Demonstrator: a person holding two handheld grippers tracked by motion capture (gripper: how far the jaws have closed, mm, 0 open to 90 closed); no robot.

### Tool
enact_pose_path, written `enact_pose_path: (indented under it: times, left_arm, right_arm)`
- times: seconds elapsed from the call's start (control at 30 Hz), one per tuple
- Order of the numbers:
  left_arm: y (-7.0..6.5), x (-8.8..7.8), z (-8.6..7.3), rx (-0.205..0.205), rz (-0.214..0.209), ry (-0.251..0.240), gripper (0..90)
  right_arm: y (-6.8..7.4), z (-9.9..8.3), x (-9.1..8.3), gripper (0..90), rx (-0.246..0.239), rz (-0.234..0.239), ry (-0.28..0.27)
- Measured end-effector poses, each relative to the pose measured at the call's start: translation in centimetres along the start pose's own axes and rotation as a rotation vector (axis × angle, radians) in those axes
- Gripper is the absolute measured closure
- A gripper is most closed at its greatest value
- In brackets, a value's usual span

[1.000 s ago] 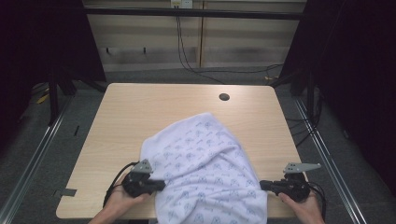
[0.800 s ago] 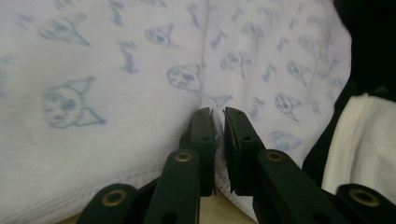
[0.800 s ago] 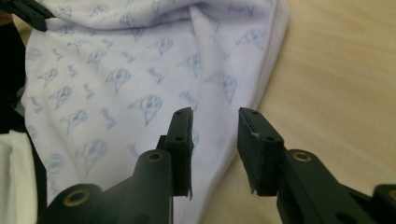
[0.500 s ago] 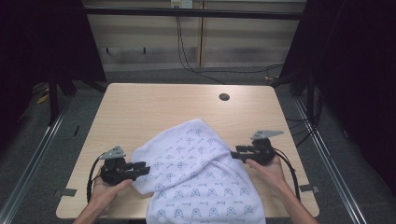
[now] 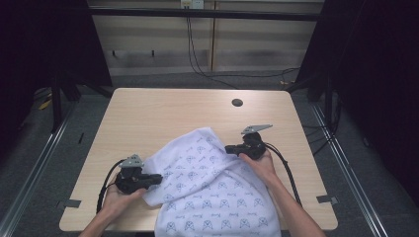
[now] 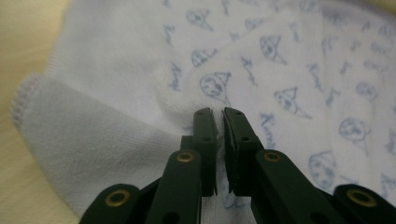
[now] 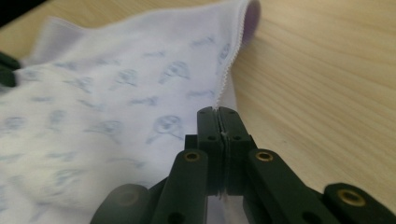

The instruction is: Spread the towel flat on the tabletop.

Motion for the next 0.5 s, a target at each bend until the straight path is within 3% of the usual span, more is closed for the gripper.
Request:
enact_pose_path:
  times: [0.03, 0.07, 0.1, 0.13, 0.23, 0.27, 0.3, 0.33, 0.37, 0.47, 0.5]
  left_arm:
    - [0.0, -0.3, 0.3, 0.0, 0.001, -0.022, 84.7]
    - [-0.1, -0.5, 0.6, 0.008, -0.003, -0.037, 84.7]
    - [-0.6, -0.8, 1.2, 0.016, -0.007, -0.06, 84.8]
    - [-0.6, -0.8, 1.2, 0.016, -0.007, -0.06, 84.8]
    - [-1.7, -1.1, 1.7, 0.027, -0.03, -0.082, 84.5]
    - [-2.1, -1.2, 1.7, 0.037, -0.034, -0.081, 84.4]
    - [-2.4, -1.2, 1.6, 0.046, -0.034, -0.08, 84.3]
    - [-2.7, -1.2, 1.6, 0.049, -0.04, -0.08, 84.3]
    - [-3.0, -1.1, 1.7, 0.049, -0.04, -0.084, 84.3]
    - [-4.1, -0.5, 2.6, 0.076, -0.061, -0.096, 84.2]
    - [-5.2, 0.2, 3.3, 0.086, -0.092, -0.108, 84.2]
  right_arm:
    - [1.2, 1.0, -2.1, 89.0, -0.013, 0.022, -0.057]
    - [1.2, 1.0, -2.1, 89.0, -0.013, 0.022, -0.057]
    - [2.7, 1.3, -4.4, 89.0, -0.013, 0.068, -0.106]
    - [2.7, 1.3, -4.4, 89.0, -0.013, 0.068, -0.106]
    - [5.5, -0.1, -7.4, 88.9, -0.045, 0.134, -0.099]
    - [7.4, -2.1, -9.0, 88.8, -0.044, 0.174, -0.072]
    - [7.9, -3.1, -9.5, 88.7, -0.042, 0.185, -0.046]
    - [7.9, -3.1, -9.5, 88.7, -0.042, 0.185, -0.046]
    - [8.5, -4.4, -9.9, 88.4, -0.038, 0.192, -0.012]
    - [9.4, -9.2, -10.3, 85.2, -0.03, 0.179, 0.15]
    - [9.2, -9.8, -10.3, 83.4, -0.024, 0.163, 0.178]
Point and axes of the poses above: each handheld gripper's, and its own axes: x roughly forward along the jaws, z roughly out of its top, y roughly to its left, the point moved 5 cm from there along x, roughly forward along the jaws, and after that the axes turned 8 degrees about -y, right-handed, at the moved point
